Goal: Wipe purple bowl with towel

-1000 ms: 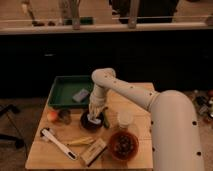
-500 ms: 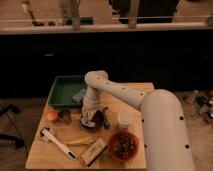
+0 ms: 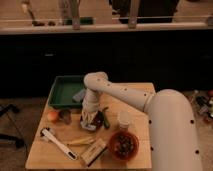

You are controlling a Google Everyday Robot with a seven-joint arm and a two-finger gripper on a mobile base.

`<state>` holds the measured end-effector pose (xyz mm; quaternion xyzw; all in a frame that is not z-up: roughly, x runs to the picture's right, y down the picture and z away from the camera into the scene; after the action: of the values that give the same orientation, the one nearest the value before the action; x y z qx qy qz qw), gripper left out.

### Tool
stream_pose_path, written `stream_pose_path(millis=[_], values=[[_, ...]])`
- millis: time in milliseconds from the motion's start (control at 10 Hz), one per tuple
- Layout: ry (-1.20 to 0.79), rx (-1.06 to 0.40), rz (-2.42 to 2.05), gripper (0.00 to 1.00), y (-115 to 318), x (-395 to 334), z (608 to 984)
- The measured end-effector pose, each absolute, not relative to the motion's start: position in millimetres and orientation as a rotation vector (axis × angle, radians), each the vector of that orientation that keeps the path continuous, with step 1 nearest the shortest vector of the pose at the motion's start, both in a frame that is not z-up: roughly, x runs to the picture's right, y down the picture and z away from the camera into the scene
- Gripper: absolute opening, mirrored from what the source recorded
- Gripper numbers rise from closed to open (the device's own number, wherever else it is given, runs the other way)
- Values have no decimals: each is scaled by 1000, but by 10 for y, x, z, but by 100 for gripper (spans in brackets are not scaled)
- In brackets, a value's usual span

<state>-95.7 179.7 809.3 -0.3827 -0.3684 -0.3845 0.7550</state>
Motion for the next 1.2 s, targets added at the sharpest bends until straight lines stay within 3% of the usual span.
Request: stream_pose_path(millis=[600, 1200], values=[[-773, -829, -812, 0, 1810, -774, 7965], [-696, -797, -765, 0, 1467, -493, 8177]])
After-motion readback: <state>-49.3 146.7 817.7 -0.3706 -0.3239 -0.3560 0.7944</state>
